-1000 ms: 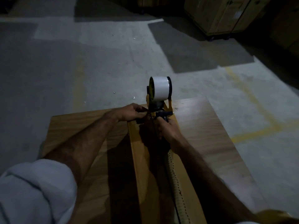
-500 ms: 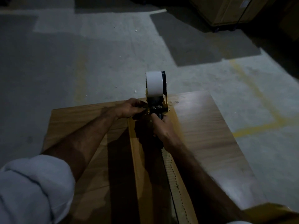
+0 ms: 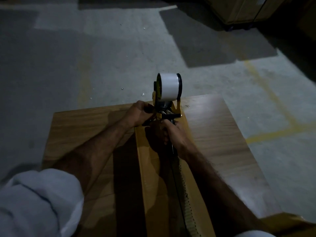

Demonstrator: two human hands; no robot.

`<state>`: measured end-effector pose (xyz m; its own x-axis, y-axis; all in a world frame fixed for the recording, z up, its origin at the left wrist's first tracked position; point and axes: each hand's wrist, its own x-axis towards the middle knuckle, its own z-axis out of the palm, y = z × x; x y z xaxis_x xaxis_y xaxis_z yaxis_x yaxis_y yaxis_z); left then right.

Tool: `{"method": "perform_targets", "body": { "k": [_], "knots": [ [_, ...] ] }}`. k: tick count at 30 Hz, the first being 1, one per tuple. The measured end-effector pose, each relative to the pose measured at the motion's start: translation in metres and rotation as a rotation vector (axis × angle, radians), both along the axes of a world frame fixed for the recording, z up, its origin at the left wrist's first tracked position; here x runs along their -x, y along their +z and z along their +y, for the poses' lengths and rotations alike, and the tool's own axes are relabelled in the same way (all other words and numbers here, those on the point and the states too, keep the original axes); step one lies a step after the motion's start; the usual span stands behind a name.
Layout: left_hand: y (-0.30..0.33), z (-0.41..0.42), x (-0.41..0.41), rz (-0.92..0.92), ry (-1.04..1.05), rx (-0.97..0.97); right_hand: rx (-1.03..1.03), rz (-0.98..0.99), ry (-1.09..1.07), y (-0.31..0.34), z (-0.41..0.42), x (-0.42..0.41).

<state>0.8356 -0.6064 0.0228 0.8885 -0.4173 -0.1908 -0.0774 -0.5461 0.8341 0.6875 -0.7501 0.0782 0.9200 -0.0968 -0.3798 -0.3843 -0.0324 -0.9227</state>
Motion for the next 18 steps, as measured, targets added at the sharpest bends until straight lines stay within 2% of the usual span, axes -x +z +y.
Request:
{"method": "perform_targets", "body": {
  "k": [5,9,15,18],
  "knots": [
    [0.002,-0.001,-0.002,0.027,-0.01,0.026,-0.057,0.02,0.019,0.003,-0.003,0.0],
    [0.003,0.0,-0.002,0.035,-0.028,0.028,0.015,-0.015,0.019,0.002,0.0,0.001],
    [0.006,0.018,-0.01,0.121,-0.249,0.03,0.04,-0.021,0.008,0.002,0.005,0.008],
    [-0.002,0.02,-0.011,0.111,-0.199,0.054,0.055,-0.004,0.0,0.004,0.006,0.009]
  ]
}}
